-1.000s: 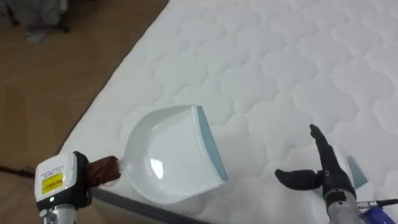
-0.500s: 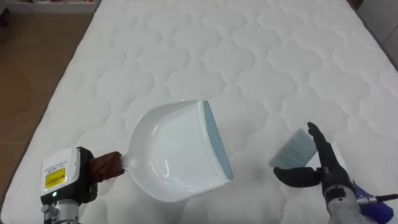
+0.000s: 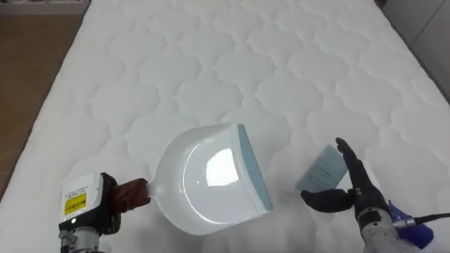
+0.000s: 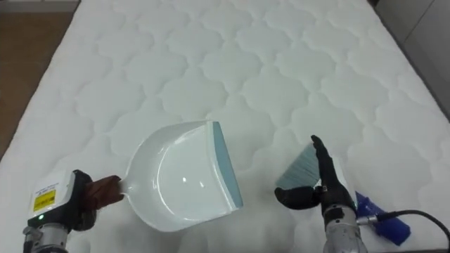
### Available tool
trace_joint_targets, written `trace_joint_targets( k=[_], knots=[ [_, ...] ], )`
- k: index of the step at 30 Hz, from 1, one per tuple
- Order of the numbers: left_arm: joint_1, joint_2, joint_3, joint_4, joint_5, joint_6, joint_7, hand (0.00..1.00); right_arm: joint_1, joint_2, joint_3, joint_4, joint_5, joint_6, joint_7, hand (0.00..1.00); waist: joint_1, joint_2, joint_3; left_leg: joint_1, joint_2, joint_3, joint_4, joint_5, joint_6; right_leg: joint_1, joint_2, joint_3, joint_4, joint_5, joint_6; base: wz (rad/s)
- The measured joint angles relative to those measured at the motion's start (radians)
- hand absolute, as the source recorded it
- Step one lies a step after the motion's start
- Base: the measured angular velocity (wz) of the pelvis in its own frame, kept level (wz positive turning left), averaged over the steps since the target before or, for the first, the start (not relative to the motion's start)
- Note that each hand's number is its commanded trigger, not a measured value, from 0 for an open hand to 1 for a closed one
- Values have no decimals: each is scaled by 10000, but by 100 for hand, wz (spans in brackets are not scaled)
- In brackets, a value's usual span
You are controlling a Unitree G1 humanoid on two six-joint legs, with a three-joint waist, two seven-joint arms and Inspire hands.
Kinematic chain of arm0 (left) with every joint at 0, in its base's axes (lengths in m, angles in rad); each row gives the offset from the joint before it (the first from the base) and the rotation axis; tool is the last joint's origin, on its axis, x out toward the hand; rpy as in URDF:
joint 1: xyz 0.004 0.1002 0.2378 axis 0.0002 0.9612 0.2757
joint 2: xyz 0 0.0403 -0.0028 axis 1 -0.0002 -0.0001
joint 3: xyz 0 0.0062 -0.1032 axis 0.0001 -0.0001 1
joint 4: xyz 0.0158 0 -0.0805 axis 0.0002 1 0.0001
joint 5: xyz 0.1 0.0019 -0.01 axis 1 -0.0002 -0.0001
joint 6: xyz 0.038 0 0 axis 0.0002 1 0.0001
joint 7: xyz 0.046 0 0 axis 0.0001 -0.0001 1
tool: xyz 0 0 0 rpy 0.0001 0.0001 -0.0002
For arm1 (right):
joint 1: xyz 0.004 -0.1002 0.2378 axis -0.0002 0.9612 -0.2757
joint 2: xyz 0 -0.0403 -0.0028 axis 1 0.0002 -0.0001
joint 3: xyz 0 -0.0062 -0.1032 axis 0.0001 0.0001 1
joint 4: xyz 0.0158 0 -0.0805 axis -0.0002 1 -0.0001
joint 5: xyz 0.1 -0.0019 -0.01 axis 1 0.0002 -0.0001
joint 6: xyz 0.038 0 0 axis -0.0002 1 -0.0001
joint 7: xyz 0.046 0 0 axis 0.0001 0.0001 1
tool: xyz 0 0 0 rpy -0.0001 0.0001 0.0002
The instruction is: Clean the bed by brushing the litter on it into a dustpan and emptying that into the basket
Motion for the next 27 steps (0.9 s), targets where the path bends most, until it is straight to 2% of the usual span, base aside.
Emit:
trace_joint_targets(
  k=[1,3,4,6,11,13,18,20,22,24,27],
  knots=[
    [78,-1,26,0,-20,-22,0,0,3,1,35,13,-20,-1,0,0,8,28,-17,27,-26,-280,39,-2,-2,38,54,158,-4,13,-1,-80],
    [213,-12,51,0,-210,-65,-4,0,13,0,71,189,-253,-1,9,0,-45,149,-71,95,-164,-1547,38,-3,-4,128,232,590,41,75,-12,-65],
    [215,-13,52,0,-238,-83,-5,0,13,1,70,248,-292,0,10,0,-100,172,-66,100,-174,-1655,40,-3,-5,152,251,634,22,91,-12,-31],
    [211,-42,49,0,-414,-172,2,0,18,0,64,691,-347,-1,3,0,-347,207,-64,146,-170,-1632,-1,-2,-7,205,313,706,7,91,-11,-13],
    [211,-239,0,0,-909,-200,9,0,31,1,41,1337,-165,26,-61,0,-501,227,-64,326,-127,-1548,-455,-1,-8,182,446,670,-50,128,-53,-6],
    [252,-285,1,15,-1418,-202,9,0,20,5,20,1621,-130,15,-100,0,-557,217,-66,321,-102,-1551,-475,1,-13,186,447,613,-88,143,-79,8],
    [375,-299,142,671,-2226,-319,226,0,46,377,-600,2927,379,-4,-393,0,-568,98,-44,309,-75,-1593,-476,27,-58,215,488,691,-154,181,-167,0],
    [394,-308,412,869,-2233,-456,293,0,123,420,-840,3051,630,-37,-471,0,-578,38,-30,311,-73,-1685,-490,31,-65,229,518,755,-187,208,-206,-2],
    [478,-335,767,1031,-2230,-677,483,0,130,432,-1245,3449,685,-315,-535,0,-587,-4,-45,371,-116,-1881,-485,33,-68,326,599,971,-242,230,-216,-12],
    [645,-333,1376,1319,-2716,-1104,671,0,-11,424,-1859,4457,816,-578,-687,0,-559,-90,-60,416,-117,-2440,-501,40,-77,456,644,1108,-373,291,-229,-17],
    [868,-342,1889,1884,-3594,-1226,705,0,30,417,-2567,5532,1406,-610,-882,0,-585,-136,-62,504,-121,-2479,-662,40,-77,457,694,1115,-365,323,-241,-3]
  ],
)
